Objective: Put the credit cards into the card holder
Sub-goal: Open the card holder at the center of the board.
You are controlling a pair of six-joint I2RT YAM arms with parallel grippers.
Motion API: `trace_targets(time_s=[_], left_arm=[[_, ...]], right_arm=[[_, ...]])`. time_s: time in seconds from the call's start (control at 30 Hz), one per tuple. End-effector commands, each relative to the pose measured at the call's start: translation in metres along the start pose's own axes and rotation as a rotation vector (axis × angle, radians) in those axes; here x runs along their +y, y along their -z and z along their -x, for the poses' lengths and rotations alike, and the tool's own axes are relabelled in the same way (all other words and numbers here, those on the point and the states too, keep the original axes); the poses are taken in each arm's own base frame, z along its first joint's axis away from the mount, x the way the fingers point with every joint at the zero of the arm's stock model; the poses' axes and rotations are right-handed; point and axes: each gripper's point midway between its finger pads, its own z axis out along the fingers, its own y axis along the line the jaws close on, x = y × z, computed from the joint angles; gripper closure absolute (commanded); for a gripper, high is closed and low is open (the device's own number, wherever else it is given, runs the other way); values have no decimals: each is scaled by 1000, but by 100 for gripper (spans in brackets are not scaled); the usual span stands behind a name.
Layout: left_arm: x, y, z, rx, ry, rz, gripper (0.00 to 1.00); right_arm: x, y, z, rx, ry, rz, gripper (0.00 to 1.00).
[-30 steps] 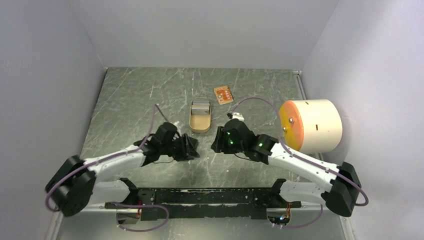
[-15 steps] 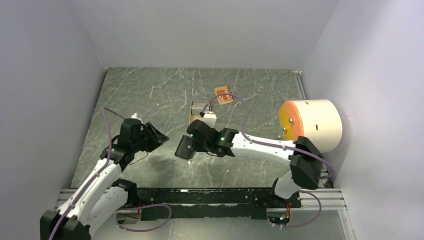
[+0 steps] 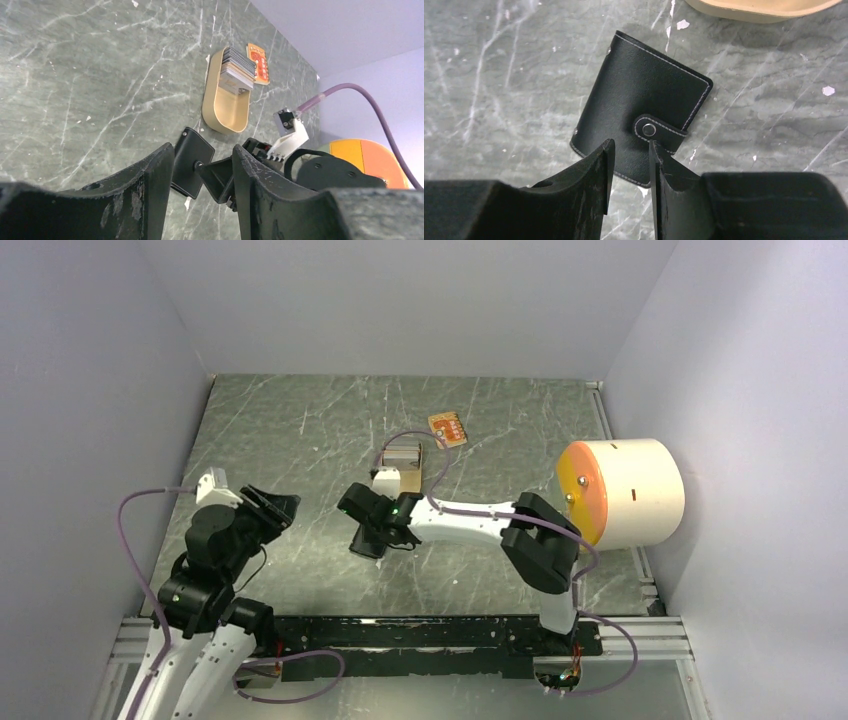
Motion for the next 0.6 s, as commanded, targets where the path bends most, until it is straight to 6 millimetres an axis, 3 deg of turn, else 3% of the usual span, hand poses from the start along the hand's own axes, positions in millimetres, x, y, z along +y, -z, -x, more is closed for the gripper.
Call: trace_targets(time_s=[0.0,0.33,0.53,0.57], left_arm=[[10,8,9,-61,-43,18,48],[10,12,14,-93,-33,11,46],[12,6,5,-49,-32,26,46],[12,5,4,-39,-32,29,46]], right_arm=[[-9,-11,1,-24,47,-77,65],[-43,-48,-33,32,146,-207,70],[-60,-40,-35,5,163,-208,100],[-60,-37,-33,-3,164,-197,100]])
